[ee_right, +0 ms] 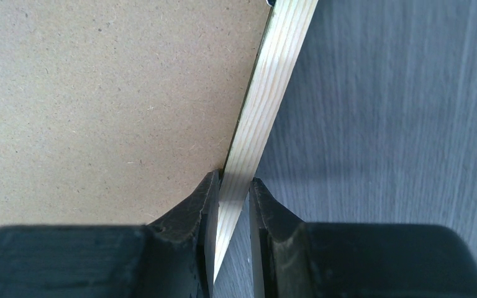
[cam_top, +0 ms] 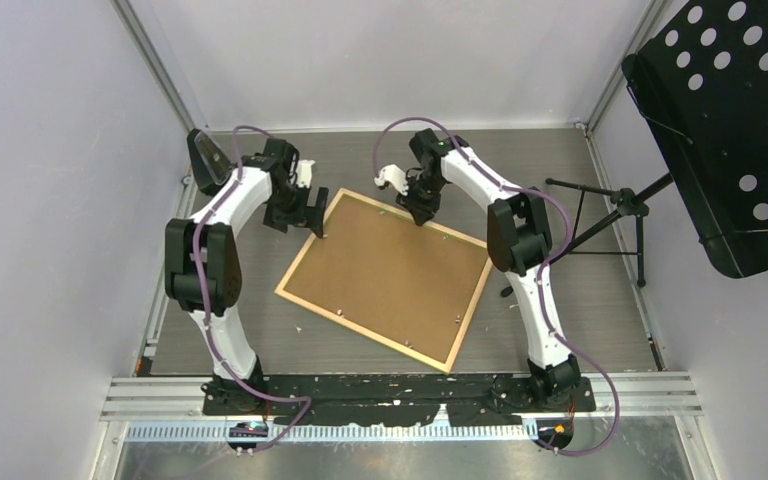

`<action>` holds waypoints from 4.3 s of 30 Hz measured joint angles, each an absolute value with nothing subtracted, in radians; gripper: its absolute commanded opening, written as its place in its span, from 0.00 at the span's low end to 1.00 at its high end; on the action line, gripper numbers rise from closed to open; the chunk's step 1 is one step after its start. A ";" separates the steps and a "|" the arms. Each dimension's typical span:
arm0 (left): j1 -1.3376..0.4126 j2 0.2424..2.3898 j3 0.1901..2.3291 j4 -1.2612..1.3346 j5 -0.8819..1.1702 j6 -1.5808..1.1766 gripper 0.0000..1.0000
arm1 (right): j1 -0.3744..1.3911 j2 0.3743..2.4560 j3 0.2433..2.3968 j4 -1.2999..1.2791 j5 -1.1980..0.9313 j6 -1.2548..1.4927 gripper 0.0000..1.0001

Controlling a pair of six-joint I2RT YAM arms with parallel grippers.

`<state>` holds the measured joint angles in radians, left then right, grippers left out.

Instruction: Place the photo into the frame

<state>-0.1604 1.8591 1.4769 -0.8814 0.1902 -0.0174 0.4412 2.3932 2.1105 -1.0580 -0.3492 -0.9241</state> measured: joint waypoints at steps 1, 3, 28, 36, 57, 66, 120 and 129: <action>-0.160 1.871 1.484 -0.885 0.190 -0.017 0.99 | 0.446 2.394 2.112 -1.064 -0.352 -0.934 0.06; -0.160 1.897 1.494 -0.892 0.191 -0.018 0.97 | 0.453 2.396 2.117 -1.077 -0.360 -0.961 0.05; -0.239 1.947 1.396 -0.879 0.197 -0.045 0.76 | 0.461 2.400 2.107 -1.093 -0.435 -1.021 0.05; -0.250 1.947 1.393 -0.863 0.184 -0.049 0.65 | 0.461 2.378 2.066 -1.063 -0.446 -1.019 0.06; -0.266 1.938 1.346 -0.823 0.167 -0.054 0.54 | 0.461 2.362 2.035 -1.044 -0.456 -1.019 0.05; -0.266 1.936 1.344 -0.817 0.167 -0.063 0.50 | 0.461 2.351 2.017 -1.028 -0.456 -1.020 0.05; -0.242 1.920 1.325 -0.755 0.165 -0.127 0.43 | 0.461 2.321 1.961 -0.984 -0.455 -1.018 0.06; -0.242 1.920 1.324 -0.740 0.165 -0.128 0.40 | 0.461 2.317 1.952 -0.984 -0.456 -1.017 0.05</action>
